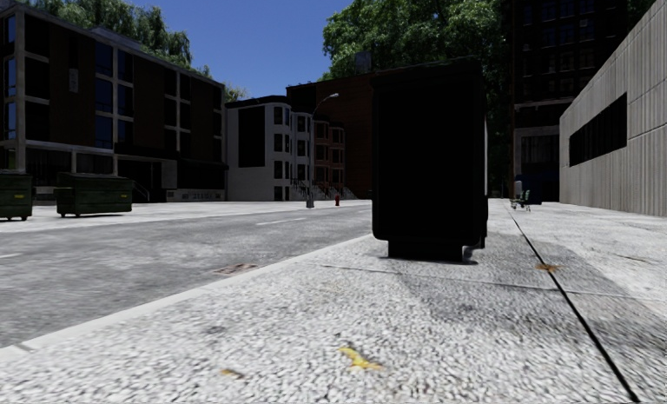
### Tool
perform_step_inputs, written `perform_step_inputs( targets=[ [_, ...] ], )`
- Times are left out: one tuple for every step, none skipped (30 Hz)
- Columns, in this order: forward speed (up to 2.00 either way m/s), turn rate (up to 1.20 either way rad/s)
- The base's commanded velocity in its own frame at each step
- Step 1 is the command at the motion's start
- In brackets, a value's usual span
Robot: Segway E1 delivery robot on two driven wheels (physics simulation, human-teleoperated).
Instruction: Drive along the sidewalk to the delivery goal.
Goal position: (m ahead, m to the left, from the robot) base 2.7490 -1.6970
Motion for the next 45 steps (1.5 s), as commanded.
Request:
perform_step_inputs(
  targets=[
    [1.42,0.0],
    [1.42,0.0],
    [1.42,0.0],
    [1.42,0.0],
    [1.42,0.0],
    [1.42,0.0],
    [1.42,0.0],
    [1.42,0.0],
    [1.42,0.0],
    [1.42,0.0],
    [1.42,0.0],
    [1.42,0.0],
    [1.42,0.0],
    [1.42,0.0],
    [1.42,0.0],
    [1.42,0.0],
    [1.42,0.0],
    [1.41,-0.4],
    [1.39,-0.85],
    [1.39,-0.85],
    [1.3,-0.99],
    [1.07,-1.2],
    [0.89,-1.2],
    [0.69,-1.2],
    [0.69,-1.2],
    [0.56,-1.2],
    [0.51,-1.2],
    [0.5,-1.2],
    [0.49,-1.2],
    [0.48,-1.2],
    [0.48,-1.2],
    [0.66,-0.54],
    [0.66,-0.29],
    [0.66,-0.29],
    [0.66,-0.11],
    [0.66,-0.03],
    [0.66,0.0],
    [0.66,0.0],
    [0.66,0.0],
    [0.66,0.0],
    [0.66,0.0],
    [0.66,0.0],
    [0.66,0.0],
    [0.66,0.0],
    [0.66,0.0]
  ],
)
